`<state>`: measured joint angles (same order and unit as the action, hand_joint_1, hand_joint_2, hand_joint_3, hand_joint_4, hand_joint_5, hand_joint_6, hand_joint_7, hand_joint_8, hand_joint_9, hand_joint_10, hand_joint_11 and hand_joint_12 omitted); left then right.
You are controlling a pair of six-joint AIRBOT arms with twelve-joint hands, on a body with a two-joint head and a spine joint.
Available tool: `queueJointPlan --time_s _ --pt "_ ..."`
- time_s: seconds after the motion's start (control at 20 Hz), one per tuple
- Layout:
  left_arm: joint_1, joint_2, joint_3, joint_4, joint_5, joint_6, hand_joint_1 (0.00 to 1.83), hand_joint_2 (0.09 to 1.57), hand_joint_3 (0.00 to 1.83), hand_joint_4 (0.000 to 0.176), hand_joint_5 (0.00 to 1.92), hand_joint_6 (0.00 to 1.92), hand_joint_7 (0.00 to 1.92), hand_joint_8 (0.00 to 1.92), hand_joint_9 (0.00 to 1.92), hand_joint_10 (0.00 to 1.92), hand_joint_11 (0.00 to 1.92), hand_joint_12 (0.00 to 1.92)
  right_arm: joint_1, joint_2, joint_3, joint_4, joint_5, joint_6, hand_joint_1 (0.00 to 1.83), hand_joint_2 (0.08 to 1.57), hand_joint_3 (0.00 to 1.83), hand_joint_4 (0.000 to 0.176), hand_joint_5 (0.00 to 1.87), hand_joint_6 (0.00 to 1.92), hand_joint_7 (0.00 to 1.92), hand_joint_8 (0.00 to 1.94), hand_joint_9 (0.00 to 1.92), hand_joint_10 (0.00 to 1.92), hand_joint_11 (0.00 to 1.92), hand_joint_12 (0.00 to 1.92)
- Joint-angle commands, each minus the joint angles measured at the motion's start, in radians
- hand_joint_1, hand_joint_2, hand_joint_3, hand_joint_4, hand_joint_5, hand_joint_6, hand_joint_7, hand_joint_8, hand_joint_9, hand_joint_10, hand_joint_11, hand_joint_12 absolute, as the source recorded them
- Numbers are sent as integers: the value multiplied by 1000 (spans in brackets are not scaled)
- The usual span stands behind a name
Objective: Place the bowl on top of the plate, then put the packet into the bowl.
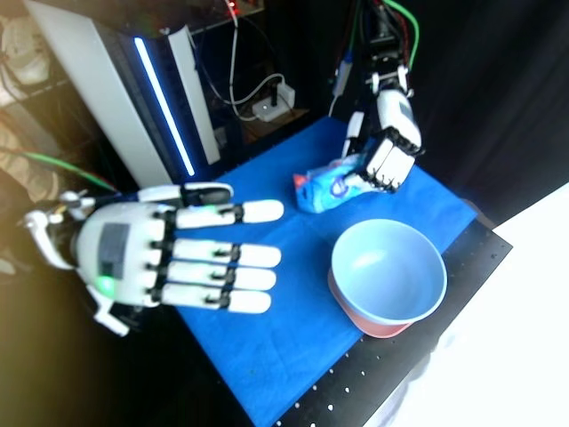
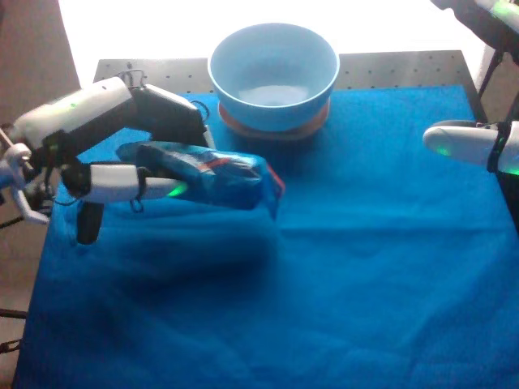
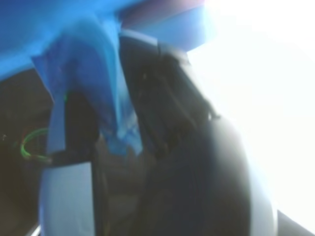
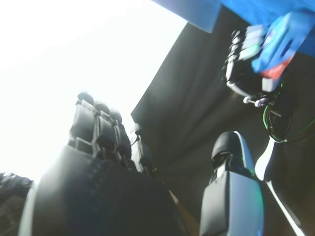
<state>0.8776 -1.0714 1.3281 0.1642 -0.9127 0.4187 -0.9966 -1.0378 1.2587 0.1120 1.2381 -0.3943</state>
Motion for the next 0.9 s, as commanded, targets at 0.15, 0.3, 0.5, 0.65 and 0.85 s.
queueJointPlan --time_s 0.15,0.3,0.5,0.65,0.85 --pt "-9 109 -31 -4 -99 -8 1378 1108 3 0 918 984 982 972 939 1166 676 1068 -5 2 -2 20 128 6 567 1006 11 168 0 0 0 0 0 0 0 0" --pt "-76 131 -19 36 -78 -7 1381 1105 0 0 905 1046 1013 913 943 1167 718 1142 -6 -2 -2 22 128 6 572 1001 5 166 0 0 0 0 0 0 0 0" --pt "-268 89 24 185 24 -6 1372 1131 0 0 898 994 946 1075 863 1276 678 1355 -8 -3 -2 22 128 6 586 1036 13 131 0 0 0 0 0 0 0 0" --pt "-397 22 78 274 93 -6 1354 1179 1 0 811 1184 847 1228 762 1391 567 1522 -8 -5 -1 22 128 6 617 1038 8 144 0 0 0 0 0 0 0 0" --pt "-502 -38 131 316 144 -1 1377 1110 0 0 906 1008 1025 962 904 1182 702 1271 -8 -10 2 22 128 6 642 1036 3 152 0 0 0 0 0 0 0 0"
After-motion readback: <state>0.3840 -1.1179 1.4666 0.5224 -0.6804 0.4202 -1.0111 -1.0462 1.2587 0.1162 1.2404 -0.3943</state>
